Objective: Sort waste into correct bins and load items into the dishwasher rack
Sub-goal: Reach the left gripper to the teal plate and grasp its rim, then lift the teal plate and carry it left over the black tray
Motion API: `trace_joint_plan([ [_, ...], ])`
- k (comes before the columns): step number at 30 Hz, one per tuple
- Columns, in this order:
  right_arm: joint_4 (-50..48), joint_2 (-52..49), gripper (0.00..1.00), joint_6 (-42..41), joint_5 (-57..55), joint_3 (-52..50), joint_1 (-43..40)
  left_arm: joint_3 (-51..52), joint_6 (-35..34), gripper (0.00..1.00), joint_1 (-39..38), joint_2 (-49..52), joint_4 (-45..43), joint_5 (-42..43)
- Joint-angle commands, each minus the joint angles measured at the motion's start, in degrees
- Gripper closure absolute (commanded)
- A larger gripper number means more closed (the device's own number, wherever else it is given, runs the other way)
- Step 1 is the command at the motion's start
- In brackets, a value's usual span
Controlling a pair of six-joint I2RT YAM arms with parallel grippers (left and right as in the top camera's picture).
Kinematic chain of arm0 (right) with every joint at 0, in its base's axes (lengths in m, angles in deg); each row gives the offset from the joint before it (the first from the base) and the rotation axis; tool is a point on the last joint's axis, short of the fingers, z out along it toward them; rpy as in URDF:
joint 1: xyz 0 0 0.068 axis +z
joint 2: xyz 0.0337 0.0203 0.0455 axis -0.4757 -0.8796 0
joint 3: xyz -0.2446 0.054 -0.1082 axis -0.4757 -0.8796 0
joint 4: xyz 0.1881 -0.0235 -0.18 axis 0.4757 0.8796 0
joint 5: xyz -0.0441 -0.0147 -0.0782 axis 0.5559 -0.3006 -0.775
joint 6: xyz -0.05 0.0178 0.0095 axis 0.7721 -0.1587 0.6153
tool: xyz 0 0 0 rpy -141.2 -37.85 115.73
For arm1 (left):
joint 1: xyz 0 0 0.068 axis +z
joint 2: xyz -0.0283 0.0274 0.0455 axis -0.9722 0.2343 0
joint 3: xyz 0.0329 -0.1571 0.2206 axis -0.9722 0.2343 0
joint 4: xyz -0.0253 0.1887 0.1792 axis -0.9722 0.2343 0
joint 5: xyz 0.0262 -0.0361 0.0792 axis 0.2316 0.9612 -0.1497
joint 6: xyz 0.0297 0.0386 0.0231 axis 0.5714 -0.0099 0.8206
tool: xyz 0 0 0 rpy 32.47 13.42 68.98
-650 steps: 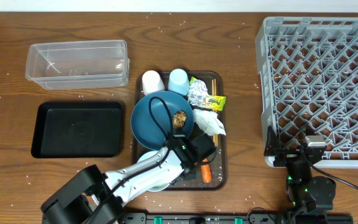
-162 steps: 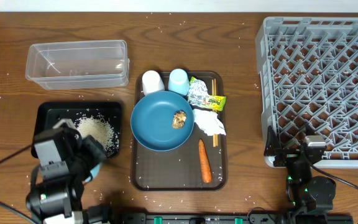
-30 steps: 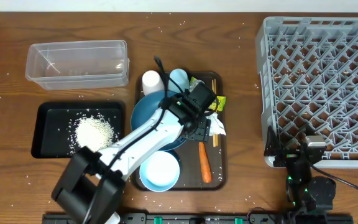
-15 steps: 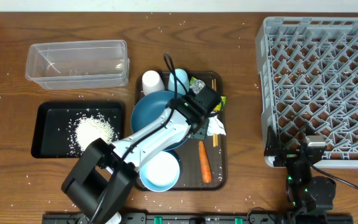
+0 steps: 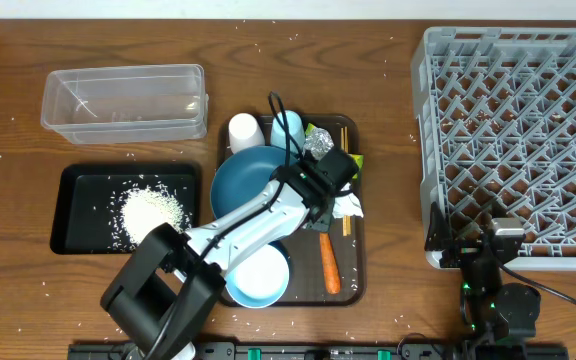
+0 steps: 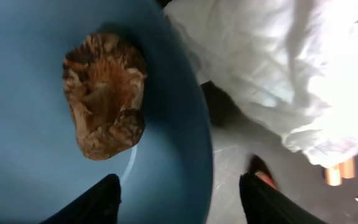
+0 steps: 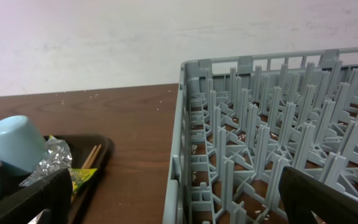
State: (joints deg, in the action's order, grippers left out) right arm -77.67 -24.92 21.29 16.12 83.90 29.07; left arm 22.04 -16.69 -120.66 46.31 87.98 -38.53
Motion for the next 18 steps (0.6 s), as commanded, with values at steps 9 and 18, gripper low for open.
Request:
trace_joint_plan([
  [9,0.2,0.0,0.01,0.3,0.0,-0.1,0.4,3.1,-2.7,0.55,0.1,0.9,-1.0,-1.0],
  [18,0.2,0.0,0.01,0.3,0.0,-0.1,0.4,3.1,-2.7,0.8,-0.5,0.9,-1.0,0.3],
])
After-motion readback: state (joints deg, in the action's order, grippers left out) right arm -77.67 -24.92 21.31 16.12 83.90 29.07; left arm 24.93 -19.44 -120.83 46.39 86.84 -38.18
